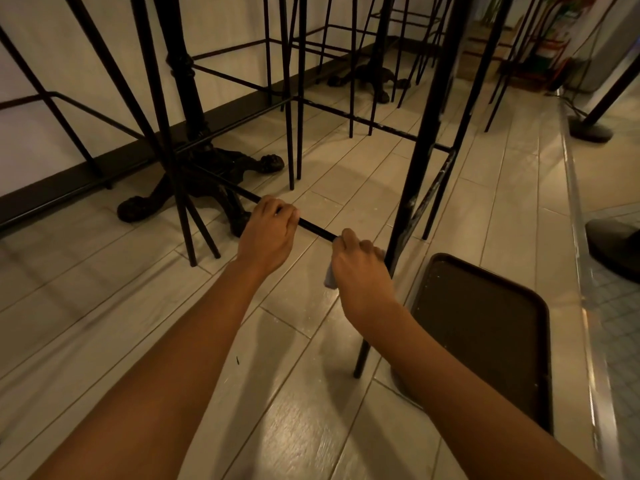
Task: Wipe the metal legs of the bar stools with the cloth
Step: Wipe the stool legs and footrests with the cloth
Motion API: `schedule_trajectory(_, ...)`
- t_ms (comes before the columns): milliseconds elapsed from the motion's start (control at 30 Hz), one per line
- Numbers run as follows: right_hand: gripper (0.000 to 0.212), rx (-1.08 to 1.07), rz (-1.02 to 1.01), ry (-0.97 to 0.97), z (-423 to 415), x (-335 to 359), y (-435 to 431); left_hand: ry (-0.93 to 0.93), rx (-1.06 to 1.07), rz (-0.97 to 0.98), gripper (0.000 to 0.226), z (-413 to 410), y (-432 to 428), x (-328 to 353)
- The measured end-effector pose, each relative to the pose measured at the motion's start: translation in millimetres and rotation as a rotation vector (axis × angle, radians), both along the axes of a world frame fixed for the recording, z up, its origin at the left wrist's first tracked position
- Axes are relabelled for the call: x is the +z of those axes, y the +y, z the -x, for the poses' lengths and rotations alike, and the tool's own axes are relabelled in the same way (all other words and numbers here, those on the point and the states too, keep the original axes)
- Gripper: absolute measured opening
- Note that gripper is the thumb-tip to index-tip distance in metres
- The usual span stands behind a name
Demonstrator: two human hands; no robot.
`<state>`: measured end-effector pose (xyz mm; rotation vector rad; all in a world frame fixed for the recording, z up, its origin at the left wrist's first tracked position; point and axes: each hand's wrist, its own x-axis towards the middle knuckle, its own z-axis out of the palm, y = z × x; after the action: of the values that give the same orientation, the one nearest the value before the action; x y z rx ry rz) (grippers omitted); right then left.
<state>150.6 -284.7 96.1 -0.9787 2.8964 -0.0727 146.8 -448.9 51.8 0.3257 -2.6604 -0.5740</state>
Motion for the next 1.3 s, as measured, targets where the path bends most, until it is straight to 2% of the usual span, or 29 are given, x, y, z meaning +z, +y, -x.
schedule_trajectory(167,0.044,-0.015,0.042,-0.040,4.4,3.5,-9.6,0.017,0.006,0.013,0.031,0.6,-0.5,-0.9)
schedule_trajectory(400,0.050,-0.024,-0.085,0.028,2.3,-2.1,-6.1,0.009,0.014,0.010,0.033,0.9,0.1,-1.7)
schedule_trajectory(500,0.054,-0.040,-0.078,0.028,8.1,-1.5,-14.7,-0.008,0.011,0.003,0.034,1.9,0.3,-0.2)
schedule_trajectory(800,0.051,-0.039,-0.176,0.179,-5.5,-13.6,-7.1,-0.013,0.016,0.013,0.034,0.7,0.8,0.0)
schedule_trajectory(967,0.046,-0.011,-0.203,0.173,-5.4,-11.5,-3.5,-0.030,0.025,0.014,0.035,0.8,2.2,1.4)
schedule_trajectory(1133,0.048,0.023,-0.141,0.027,2.1,8.0,-5.7,-0.042,0.025,-0.006,0.037,1.3,2.4,2.7)
schedule_trajectory(1300,0.048,0.042,-0.170,0.090,1.1,-4.0,-0.4,-0.044,0.038,0.003,0.036,0.5,3.6,0.2)
